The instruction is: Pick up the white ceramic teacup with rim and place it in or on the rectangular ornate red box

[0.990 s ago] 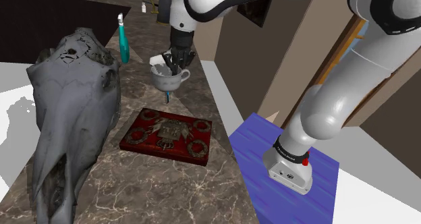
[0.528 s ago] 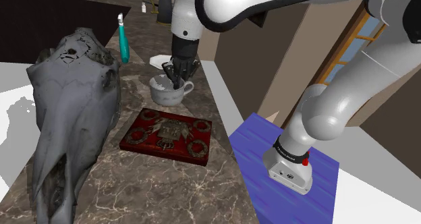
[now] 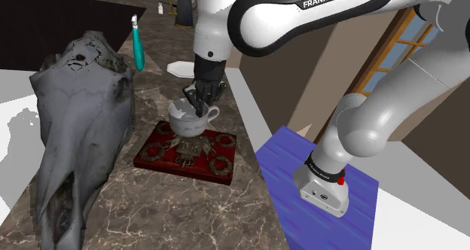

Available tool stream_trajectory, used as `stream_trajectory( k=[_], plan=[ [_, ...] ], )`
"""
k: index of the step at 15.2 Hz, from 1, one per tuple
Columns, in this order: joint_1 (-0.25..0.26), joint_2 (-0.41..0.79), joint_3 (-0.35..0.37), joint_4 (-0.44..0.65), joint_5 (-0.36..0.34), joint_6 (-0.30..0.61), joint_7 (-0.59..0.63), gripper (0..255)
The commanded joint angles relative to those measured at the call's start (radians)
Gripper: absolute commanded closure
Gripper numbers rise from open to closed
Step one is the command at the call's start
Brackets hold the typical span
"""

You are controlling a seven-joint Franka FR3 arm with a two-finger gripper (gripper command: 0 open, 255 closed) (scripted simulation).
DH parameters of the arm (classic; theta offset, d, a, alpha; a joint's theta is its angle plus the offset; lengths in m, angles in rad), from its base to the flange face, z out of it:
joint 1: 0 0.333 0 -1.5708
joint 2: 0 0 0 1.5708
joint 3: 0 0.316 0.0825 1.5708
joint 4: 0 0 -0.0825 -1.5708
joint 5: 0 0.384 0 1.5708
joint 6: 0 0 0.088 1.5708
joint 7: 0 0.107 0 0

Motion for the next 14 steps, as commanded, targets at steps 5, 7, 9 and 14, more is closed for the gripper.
stream_trajectory(
  k=[5,7,9,14],
  plan=[
    [0.0,0.035,0.01,-0.051,-0.001,0.086,0.001,255],
    [0.0,0.048,0.013,-0.067,-0.002,0.115,0.001,255],
    [0.0,0.063,0.016,-0.082,-0.004,0.145,0.002,255],
    [0.0,0.075,0.019,-0.094,-0.005,0.169,0.003,255]
  ],
)
